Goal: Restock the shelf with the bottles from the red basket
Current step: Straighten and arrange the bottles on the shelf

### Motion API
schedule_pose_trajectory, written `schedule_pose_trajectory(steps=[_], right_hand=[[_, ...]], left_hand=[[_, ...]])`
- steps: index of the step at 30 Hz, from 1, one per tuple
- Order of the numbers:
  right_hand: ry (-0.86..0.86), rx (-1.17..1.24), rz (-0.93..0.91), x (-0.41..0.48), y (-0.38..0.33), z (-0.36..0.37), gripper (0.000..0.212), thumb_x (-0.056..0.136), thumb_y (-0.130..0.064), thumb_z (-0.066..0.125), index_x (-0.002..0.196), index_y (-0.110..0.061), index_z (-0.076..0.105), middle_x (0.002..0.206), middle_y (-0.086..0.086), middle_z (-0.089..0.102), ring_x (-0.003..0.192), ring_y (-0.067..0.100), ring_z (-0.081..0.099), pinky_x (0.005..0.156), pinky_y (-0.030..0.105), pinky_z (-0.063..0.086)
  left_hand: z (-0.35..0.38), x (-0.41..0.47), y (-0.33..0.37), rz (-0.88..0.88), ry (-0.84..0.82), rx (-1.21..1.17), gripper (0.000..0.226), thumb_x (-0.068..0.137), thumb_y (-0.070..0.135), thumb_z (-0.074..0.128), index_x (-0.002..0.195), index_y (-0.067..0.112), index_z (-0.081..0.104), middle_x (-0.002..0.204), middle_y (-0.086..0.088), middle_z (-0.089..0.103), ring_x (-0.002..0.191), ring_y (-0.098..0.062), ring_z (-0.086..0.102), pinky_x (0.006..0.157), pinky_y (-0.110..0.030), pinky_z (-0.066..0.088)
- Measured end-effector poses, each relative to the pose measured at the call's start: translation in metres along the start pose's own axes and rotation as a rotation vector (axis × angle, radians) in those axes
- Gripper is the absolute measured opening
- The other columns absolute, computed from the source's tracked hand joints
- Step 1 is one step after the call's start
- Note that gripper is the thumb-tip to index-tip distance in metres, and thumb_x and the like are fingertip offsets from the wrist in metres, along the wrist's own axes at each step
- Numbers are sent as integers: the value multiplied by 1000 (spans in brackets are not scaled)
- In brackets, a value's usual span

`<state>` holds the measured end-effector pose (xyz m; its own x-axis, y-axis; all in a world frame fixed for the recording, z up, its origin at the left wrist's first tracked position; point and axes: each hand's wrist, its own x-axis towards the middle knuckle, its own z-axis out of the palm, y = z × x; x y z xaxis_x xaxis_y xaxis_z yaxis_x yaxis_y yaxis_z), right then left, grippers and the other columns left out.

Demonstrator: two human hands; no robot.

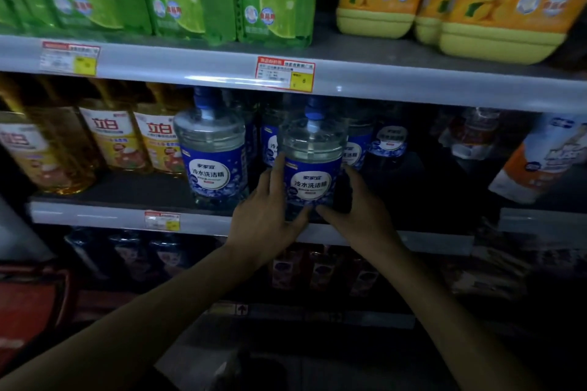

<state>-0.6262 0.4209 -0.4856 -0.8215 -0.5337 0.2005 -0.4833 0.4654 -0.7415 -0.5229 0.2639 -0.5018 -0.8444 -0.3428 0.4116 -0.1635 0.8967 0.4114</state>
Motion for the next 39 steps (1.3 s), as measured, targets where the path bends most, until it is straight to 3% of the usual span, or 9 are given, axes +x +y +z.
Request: schedule_pose_trajectory(steps=[5, 9, 11, 15, 18, 21, 26, 33, 39], right_hand=[[-35, 76, 46, 11, 4, 10, 85, 87, -33, 79, 155, -33, 29, 140, -13, 52, 119, 0, 48, 75, -1, 33], [-44, 153, 24, 15, 7, 19, 88, 86, -34, 80, 156, -33, 28, 145, -9, 53, 124, 7, 55, 89, 15, 45], [-42, 175, 24, 19, 9, 20, 85, 85, -30, 82, 154, -30, 33, 142, -10, 55, 122, 8, 57, 95, 19, 47], [-63, 250, 57, 30, 8, 19, 76, 80, -20, 86, 144, -23, 46, 124, -12, 59, 99, -6, 57, 73, -2, 42], [-40, 345, 95, 33, 8, 23, 75, 76, -19, 88, 140, -21, 49, 120, -13, 62, 102, -4, 61, 72, 2, 47], [6, 438, 130, 30, 7, 27, 74, 75, -19, 89, 138, -20, 51, 117, -15, 64, 100, -5, 62, 76, 7, 51], [52, 475, 156, 29, 11, 28, 78, 72, -21, 92, 140, -19, 55, 128, -3, 68, 110, 10, 66, 90, 27, 58], [164, 472, 194, 15, 22, 14, 75, 71, -21, 92, 138, -19, 58, 126, 1, 69, 111, 17, 67, 95, 39, 57], [227, 447, 220, 3, 45, -20, 73, 74, -20, 90, 139, -17, 57, 125, -1, 69, 109, 13, 66, 89, 27, 56]], left_hand=[[11, 8, 6, -99, 60, -188, 104, 92, 62, 59, 163, 26, -9, 155, -9, 35, 119, -32, 62, 83, -49, 60], [13, 22, 7, -205, 69, -341, 97, 92, 47, 71, 164, 23, 9, 150, -7, 40, 132, -26, 50, 99, -44, 54], [11, 31, 4, -232, 32, -373, 87, 90, 40, 74, 160, 21, 24, 143, -7, 46, 127, -23, 51, 95, -34, 50], [6, 47, -9, -296, -41, -518, 82, 78, 50, 82, 147, 28, 44, 135, 0, 57, 117, -5, 49, 98, -27, 48], [2, 49, -14, -334, -46, -700, 77, 76, 41, 88, 141, 23, 50, 128, 0, 69, 114, -13, 68, 93, -41, 61], [-1, 46, -9, -339, -22, -784, 71, 79, 25, 88, 140, 17, 53, 122, 0, 73, 103, -8, 73, 87, -37, 63], [-3, 43, -1, -332, -11, -816, 70, 79, 23, 88, 141, 18, 55, 119, 1, 75, 101, -8, 74, 85, -30, 63], [7, 41, 24, -227, -5, -830, 71, 79, 17, 87, 140, 15, 52, 120, 0, 73, 101, -4, 73, 78, -18, 59], [32, 47, 56, -175, -41, -876, 73, 76, 29, 87, 140, 17, 52, 130, 0, 69, 114, -12, 70, 89, -32, 62]])
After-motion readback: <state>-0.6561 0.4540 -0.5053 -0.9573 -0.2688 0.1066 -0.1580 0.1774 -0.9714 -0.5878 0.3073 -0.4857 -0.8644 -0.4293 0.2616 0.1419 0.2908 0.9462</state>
